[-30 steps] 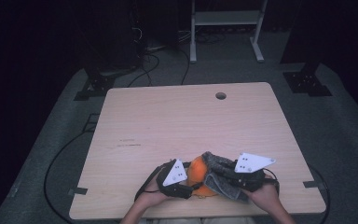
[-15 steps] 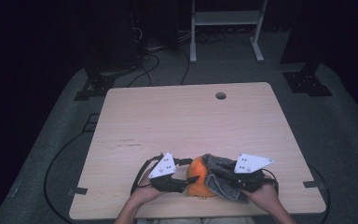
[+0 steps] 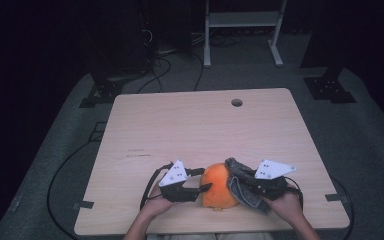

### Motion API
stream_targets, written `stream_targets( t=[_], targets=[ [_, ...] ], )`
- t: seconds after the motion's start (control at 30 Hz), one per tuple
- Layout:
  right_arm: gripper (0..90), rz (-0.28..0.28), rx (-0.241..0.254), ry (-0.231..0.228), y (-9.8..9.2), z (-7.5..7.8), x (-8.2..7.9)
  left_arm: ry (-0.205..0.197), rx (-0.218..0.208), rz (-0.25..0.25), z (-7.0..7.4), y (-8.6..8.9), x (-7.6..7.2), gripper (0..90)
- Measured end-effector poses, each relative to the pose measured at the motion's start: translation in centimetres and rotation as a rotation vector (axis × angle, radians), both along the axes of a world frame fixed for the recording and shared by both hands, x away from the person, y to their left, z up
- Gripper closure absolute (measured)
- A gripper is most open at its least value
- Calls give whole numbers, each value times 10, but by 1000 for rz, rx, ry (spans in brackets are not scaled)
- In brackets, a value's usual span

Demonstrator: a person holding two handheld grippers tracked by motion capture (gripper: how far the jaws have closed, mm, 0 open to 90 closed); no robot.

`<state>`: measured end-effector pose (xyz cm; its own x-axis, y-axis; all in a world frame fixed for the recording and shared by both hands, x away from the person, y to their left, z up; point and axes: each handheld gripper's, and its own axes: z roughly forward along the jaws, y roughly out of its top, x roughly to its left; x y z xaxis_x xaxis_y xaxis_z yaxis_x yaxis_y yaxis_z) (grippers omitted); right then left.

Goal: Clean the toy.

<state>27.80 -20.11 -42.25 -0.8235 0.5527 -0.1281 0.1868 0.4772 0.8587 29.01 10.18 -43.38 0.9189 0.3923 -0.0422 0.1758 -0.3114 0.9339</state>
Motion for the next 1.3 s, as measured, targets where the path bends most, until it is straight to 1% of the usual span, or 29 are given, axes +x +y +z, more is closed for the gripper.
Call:
stream_targets(
  t=[0.03, 0.07, 0.13, 0.2, 0.23, 0.27, 0.3, 0.33, 0.37, 0.43, 0.47, 0.53, 0.57, 0.63, 0.67, 0.7, 0.77, 0.83, 0.87, 0.9, 0.93, 1.0, 1.03, 1.1, 1.13, 1.17, 1.23, 1.3],
  targets=[
    [775, -2, 8, 0, 0, 0, 0, 5, 11, 8, -2, 0, 1, 481],
    [775, -3, 21, -1, 0, 1, -1, 0, 24, 15, -4, 0, 2, 500],
    [775, -9, 33, -32, 1, 6, -6, 6, 27, 26, -5, 1, 4, 525],
    [775, 4, 44, -74, 5, 12, -15, 10, 21, 34, -6, 1, 5, 535],
    [775, 4, 44, -74, 5, 12, -15, 10, 21, 34, -6, 1, 5, 540],
    [775, 11, 52, -78, 8, 14, -19, 11, 20, 39, -7, 1, 5, 540],
    [776, 42, 65, -97, 19, 16, -32, 19, 12, 43, -8, 0, 7, 543],
    [776, 54, 68, -97, 23, 16, -36, 32, 7, 45, -8, 1, 8, 542],
    [777, 69, 63, -104, 32, 14, -42, 40, 4, 53, -8, 1, 10, 542],
    [777, 78, 45, -110, 46, 9, -48, 49, -5, 60, -9, 3, 11, 539],
    [776, 75, 41, -109, 50, 7, -48, 56, -10, 64, -10, 3, 12, 539],
    [777, 67, 32, -93, 55, 0, -46, 54, 3, 67, -10, 4, 12, 538],
    [778, 56, 41, -81, 53, -2, -43, 49, 6, 69, -10, 4, 12, 535],
    [779, 33, 62, -59, 46, -1, -39, 46, 10, 74, -11, 3, 12, 532],
    [779, 19, 62, -58, 42, 0, -38, 44, 14, 75, -11, 3, 12, 531],
    [779, -2, 56, -62, 37, 1, -36, 43, 14, 76, -11, 3, 12, 531],
    [778, -49, 59, -47, 23, 2, -30, 37, 25, 78, -11, 3, 11, 530],
    [777, -75, 61, -19, 11, 2, -22, 31, 31, 74, -11, 2, 11, 528],
    [777, -95, 71, -7, 2, 1, -16, 28, 34, 73, -11, 2, 11, 526],
    [777, -102, 75, -3, -2, 2, -13, 26, 37, 72, -11, 2, 11, 523],
    [777, -96, 87, 16, -7, 2, -9, 26, 39, 71, -11, 2, 11, 521],
    [777, -67, 130, 45, -11, 2, -7, 31, 44, 71, -11, 3, 11, 511],
    [776, -51, 127, 65, -10, 1, -6, 34, 48, 70, -11, 4, 11, 505],
    [774, -27, 85, 75, -6, -1, -6, 41, 59, 60, -11, 5, 11, 493],
    [773, -3, 72, 81, -6, -2, -6, 42, 60, 56, -12, 5, 10, 488],
    [773, 9, 66, 85, -8, -2, -5, 39, 62, 56, -11, 5, 10, 487],
    [773, 3, 54, 106, -15, -4, -3, 34, 67, 55, -11, 5, 9, 486],
    [773, -13, 50, 136, -24, -9, 0, 35, 69, 53, -11, 6, 9, 486]
  ],
)
